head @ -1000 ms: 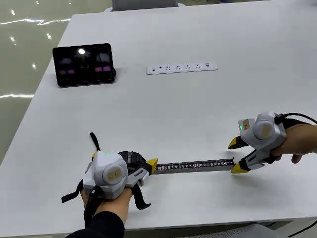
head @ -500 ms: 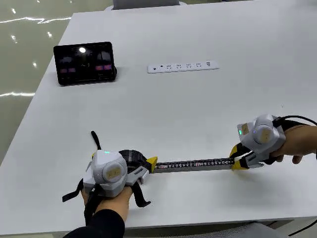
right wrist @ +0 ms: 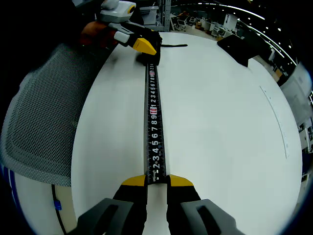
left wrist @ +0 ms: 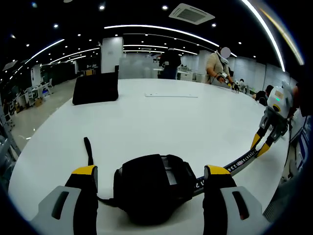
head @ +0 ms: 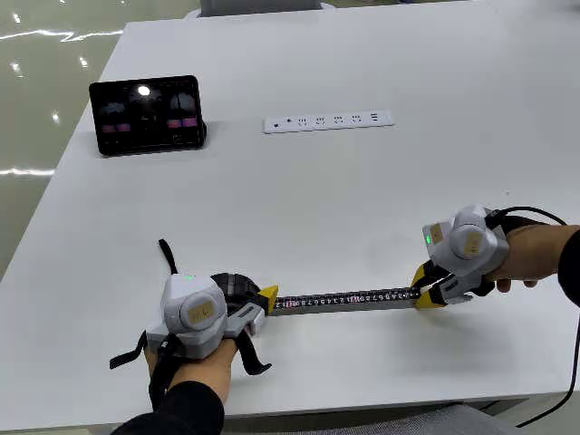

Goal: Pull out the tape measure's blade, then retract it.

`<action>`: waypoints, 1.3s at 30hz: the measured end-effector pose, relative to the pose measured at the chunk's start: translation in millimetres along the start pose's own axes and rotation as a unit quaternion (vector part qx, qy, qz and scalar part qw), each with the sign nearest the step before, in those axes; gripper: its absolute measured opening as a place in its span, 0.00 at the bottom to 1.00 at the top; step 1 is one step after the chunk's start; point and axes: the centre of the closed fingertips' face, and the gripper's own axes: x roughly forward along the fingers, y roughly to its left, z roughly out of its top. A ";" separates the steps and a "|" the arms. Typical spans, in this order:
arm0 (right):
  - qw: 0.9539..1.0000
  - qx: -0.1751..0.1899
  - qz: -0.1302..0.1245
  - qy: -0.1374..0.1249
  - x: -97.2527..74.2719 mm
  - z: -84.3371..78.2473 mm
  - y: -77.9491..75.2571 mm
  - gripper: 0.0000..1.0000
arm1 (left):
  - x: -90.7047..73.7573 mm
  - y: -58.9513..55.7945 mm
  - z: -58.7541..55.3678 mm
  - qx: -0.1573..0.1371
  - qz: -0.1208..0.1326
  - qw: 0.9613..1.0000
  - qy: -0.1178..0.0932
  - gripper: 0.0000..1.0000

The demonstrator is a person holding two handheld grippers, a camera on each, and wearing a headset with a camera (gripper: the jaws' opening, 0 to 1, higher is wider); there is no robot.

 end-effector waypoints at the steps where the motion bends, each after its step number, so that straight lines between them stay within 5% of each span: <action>1: 1.000 0.000 0.001 0.006 0.6 0.8 1.0 0.11 | 0.0 -0.2 0.4 0.000 0.000 1.000 0.000 0.85; 8: 0.999 0.025 0.000 0.026 0.4 0.3 0.8 0.11 | 0.4 -3.1 -7.6 -0.001 -0.008 1.000 0.020 0.65; 20: 0.999 0.034 -0.009 0.018 0.2 -0.6 1.5 0.11 | -3.0 -4.4 -8.7 -0.022 -0.019 0.999 0.027 0.64; 39: 0.999 0.040 -0.010 0.015 1.2 -0.8 0.4 0.11 | 1.8 -5.3 -11.7 -0.009 -0.018 0.999 0.036 0.62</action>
